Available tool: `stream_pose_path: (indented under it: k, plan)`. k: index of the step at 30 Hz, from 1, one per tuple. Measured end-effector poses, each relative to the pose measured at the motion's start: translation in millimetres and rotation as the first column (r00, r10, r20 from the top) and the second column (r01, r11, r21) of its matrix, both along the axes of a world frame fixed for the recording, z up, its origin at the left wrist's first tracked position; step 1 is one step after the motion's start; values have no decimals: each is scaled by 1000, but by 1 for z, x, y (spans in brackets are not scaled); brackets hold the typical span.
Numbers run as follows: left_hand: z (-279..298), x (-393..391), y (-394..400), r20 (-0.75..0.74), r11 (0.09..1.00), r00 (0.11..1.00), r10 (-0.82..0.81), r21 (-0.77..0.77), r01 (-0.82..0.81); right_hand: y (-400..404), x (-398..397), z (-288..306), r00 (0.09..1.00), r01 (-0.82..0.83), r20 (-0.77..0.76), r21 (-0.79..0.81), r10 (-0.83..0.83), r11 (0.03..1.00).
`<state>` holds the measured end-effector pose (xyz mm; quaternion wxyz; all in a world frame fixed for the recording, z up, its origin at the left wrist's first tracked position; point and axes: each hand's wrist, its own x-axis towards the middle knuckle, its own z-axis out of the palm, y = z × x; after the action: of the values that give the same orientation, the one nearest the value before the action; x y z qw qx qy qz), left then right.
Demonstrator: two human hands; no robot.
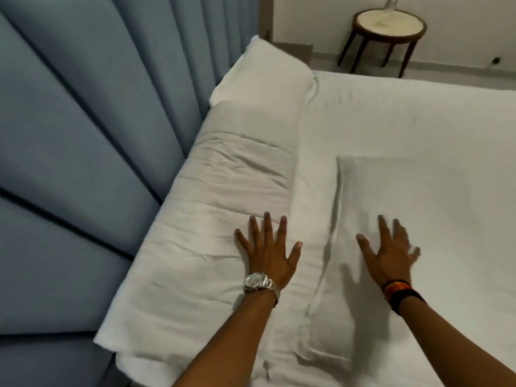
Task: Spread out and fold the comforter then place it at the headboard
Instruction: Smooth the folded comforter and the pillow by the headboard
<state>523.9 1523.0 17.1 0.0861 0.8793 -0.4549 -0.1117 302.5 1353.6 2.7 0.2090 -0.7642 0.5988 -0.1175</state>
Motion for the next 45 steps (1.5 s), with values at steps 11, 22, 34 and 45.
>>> stream_pose_path:
  k: [11, 22, 34, 45]
  plan:
    - [-55, -188, -111, -695, 943, 655, 295, 103, -315, -53, -274, -48, 786, 327, 223, 641, -576, 694]
    - [50, -208, -155, -724, 791, 656, 215, -265, -551, -60, -233, 22, 516, 72, 631, 642, -579, 763]
    - [285, -14, -18, -355, 663, 876, 326, -575, -480, 28, -24, 191, 357, -260, 911, 310, -207, 915]
    - [125, 138, 104, -41, 924, 933, 358, -126, -360, 145, 177, 122, 814, -413, 440, -21, 379, 911]
